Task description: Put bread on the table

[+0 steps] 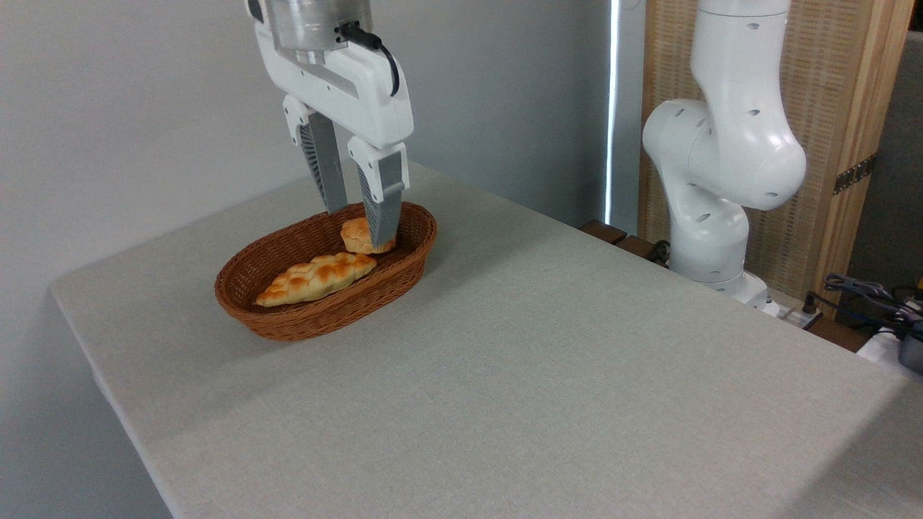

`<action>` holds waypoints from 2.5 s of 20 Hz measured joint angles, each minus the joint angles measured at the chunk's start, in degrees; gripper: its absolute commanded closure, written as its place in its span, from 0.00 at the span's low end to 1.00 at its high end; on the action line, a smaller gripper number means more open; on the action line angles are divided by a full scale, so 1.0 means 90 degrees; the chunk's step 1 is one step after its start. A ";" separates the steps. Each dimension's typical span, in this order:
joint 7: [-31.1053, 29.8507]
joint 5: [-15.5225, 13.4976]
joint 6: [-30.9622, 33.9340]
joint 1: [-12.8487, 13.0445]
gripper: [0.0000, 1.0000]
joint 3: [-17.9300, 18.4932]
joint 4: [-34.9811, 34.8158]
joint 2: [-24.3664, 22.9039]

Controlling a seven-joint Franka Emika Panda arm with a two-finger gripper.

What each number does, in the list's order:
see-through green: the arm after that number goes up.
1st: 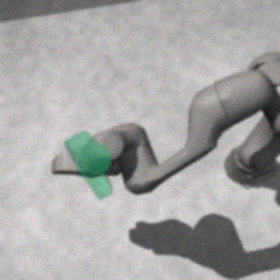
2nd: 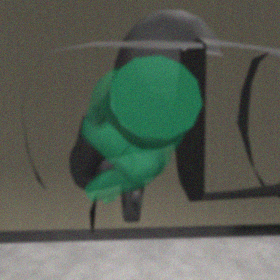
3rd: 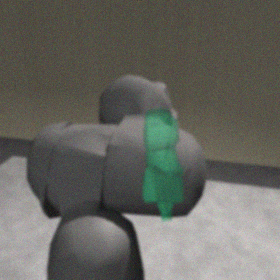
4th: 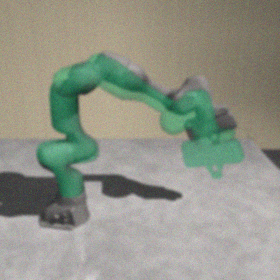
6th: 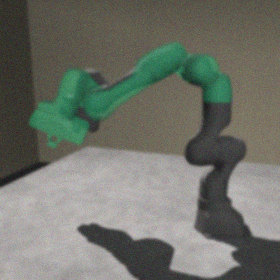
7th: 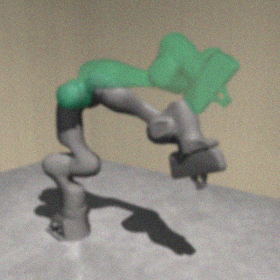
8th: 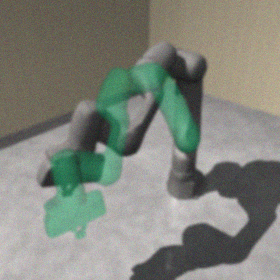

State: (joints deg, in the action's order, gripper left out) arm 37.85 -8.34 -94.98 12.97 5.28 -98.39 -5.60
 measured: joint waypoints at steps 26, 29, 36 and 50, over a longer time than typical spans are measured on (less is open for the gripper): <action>0.0088 -0.0047 -0.3080 0.3038 0.00 -0.0068 -0.3491 -0.0987; 0.0088 -0.0047 -0.3282 0.3151 0.00 -0.0068 -0.3569 -0.0906; 0.0088 -0.0047 -0.3640 0.3342 0.00 -0.0068 -0.3584 -0.0615; 0.0094 -0.0045 -0.3691 0.3429 0.31 -0.0067 -0.3612 -0.0501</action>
State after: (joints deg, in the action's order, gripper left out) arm 38.70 -8.75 -128.20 43.83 4.67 -130.90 -10.10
